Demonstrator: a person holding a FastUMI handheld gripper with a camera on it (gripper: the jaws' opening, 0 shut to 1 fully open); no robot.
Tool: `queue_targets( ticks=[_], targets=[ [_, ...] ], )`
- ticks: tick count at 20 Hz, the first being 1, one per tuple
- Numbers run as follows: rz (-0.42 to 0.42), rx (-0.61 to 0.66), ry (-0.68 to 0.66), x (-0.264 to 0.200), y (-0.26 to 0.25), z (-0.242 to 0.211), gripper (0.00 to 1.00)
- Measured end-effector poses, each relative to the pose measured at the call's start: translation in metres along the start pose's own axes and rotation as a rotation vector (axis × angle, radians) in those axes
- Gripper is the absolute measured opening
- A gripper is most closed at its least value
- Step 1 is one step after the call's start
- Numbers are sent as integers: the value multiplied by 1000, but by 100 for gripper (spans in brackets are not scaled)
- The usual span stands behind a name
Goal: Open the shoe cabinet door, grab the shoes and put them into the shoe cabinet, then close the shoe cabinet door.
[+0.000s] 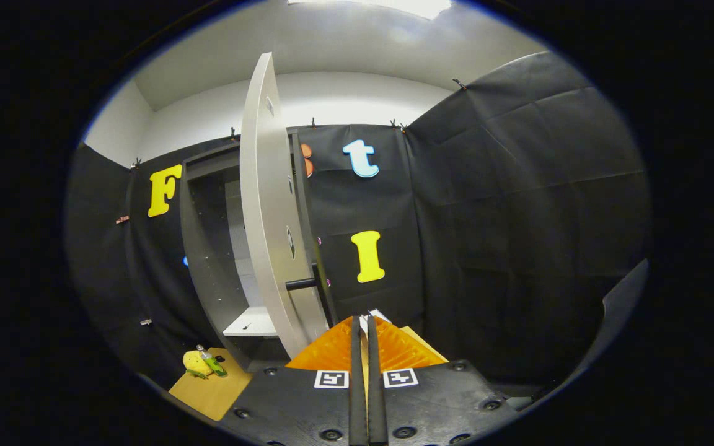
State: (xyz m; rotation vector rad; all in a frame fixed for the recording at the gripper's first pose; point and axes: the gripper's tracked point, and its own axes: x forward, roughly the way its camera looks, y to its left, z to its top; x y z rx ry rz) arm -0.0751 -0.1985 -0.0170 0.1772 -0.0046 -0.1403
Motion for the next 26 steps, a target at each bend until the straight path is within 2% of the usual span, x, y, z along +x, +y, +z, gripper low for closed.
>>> queue_targets(
  ticks=[3, 7, 9, 11, 17, 21, 26],
  targets=[
    [14, 3, 3, -11, 6, 2, 22],
    [32, -49, 101, -38, 33, -32, 80],
    [56, -66, 149, -45, 52, -55, 85],
    [78, -57, 187, -58, 76, -82, 99],
    [160, -35, 364, -67, 143, -181, 98],
    [199, -106, 526, -65, 169, -275, 98],
    [237, -112, 731, -57, 189, -388, 99]
  ],
)
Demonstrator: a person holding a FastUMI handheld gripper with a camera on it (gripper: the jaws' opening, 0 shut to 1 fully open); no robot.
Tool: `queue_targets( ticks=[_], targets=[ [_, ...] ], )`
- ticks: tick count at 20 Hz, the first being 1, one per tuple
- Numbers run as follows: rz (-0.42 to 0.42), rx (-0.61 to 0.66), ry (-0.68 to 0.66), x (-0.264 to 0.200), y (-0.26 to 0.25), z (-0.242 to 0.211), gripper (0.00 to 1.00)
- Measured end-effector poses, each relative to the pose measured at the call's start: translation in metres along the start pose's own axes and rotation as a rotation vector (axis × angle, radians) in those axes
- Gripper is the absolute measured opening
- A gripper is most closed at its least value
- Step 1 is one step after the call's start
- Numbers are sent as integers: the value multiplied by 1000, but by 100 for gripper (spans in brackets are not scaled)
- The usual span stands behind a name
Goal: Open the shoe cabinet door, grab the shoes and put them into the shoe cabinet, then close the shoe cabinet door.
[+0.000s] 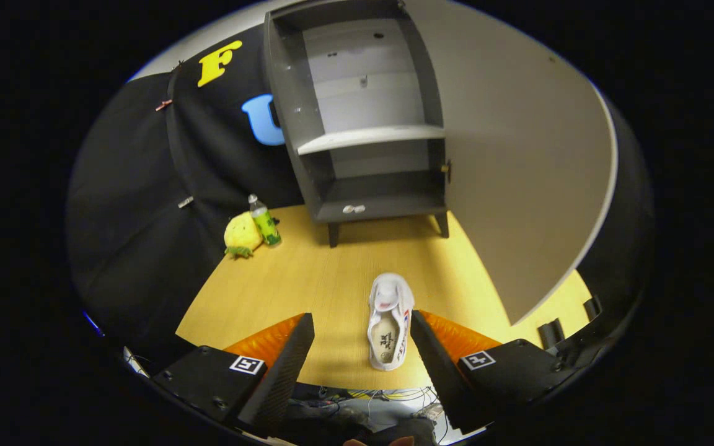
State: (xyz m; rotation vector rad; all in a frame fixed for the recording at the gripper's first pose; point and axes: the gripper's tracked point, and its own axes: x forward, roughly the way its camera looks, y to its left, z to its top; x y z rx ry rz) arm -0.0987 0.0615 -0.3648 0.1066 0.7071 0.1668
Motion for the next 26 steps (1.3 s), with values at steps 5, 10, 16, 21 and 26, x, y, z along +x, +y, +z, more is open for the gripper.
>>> queue_targets(
  ticks=[5, 10, 16, 21, 26],
  targets=[
    [-6, 34, 133, 64, 5, -65, 97],
    [-52, 33, 166, 109, -6, -104, 87],
    [-64, 63, 112, 157, -3, -105, 86],
    [-128, 55, -14, 185, -17, -87, 77],
    [-201, 94, -132, 210, -43, -66, 64]
  ],
)
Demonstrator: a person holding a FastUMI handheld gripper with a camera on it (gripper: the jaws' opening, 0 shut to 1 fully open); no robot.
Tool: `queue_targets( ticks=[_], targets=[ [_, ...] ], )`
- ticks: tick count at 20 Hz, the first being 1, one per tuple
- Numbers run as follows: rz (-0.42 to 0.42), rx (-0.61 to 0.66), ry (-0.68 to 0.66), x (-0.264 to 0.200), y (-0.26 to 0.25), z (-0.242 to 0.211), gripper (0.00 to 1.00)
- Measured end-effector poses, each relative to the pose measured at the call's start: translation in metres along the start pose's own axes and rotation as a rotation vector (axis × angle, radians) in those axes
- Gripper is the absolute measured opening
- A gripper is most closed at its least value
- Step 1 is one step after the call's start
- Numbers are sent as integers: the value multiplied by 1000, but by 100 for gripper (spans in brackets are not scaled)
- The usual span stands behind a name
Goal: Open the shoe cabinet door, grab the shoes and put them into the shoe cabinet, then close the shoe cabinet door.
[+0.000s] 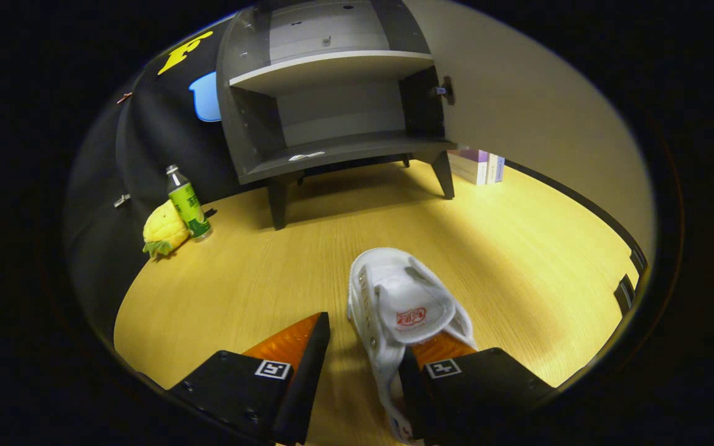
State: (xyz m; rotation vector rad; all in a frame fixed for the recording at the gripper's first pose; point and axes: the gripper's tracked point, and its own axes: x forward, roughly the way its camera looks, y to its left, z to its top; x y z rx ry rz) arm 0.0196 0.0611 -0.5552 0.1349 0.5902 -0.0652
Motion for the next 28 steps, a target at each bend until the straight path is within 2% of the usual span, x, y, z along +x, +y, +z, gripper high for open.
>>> queue_targets(
  ticks=[1, 2, 3, 4, 8, 12, 15, 23, 28],
  targets=[
    [-8, -4, 0, 1, -5, -3, 62],
    [4, -1, -36, 4, -5, 3, 52],
    [31, -12, -30, 2, -1, -1, 47],
    [57, -17, -25, 6, 3, -4, 47],
    [98, -36, -11, 6, 10, -3, 7],
    [103, -44, -13, 0, 4, 20, 7],
    [124, -50, -50, -17, 10, 60, 7],
    [169, -23, -152, -102, 44, 209, 7],
    [171, -57, -204, -124, 62, 300, 7]
  ],
)
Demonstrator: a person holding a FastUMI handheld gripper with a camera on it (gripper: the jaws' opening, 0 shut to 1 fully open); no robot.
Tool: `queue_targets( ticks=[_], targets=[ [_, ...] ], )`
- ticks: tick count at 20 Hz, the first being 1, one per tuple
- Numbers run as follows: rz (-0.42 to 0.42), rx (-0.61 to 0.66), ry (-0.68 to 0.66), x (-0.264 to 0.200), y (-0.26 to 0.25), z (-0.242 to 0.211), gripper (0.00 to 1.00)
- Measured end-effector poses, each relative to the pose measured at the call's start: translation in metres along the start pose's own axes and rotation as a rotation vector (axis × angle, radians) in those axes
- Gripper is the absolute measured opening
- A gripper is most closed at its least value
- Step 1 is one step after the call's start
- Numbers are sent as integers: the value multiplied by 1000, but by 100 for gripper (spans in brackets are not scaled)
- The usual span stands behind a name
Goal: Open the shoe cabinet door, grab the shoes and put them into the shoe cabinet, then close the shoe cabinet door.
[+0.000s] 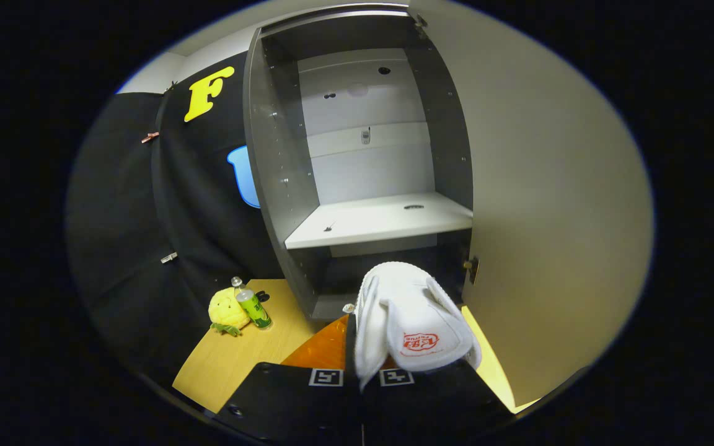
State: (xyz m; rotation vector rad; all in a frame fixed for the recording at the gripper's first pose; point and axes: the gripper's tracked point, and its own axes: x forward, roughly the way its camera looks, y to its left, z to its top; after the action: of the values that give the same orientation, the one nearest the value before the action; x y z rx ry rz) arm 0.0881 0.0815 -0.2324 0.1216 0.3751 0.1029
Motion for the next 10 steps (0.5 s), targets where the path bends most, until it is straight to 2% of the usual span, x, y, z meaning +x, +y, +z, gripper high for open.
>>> queue_targets(
  ticks=[4, 10],
  targets=[
    [11, 4, -7, 27, 2, 62, 7],
    [11, -43, -59, 103, 5, 134, 6]
  ],
)
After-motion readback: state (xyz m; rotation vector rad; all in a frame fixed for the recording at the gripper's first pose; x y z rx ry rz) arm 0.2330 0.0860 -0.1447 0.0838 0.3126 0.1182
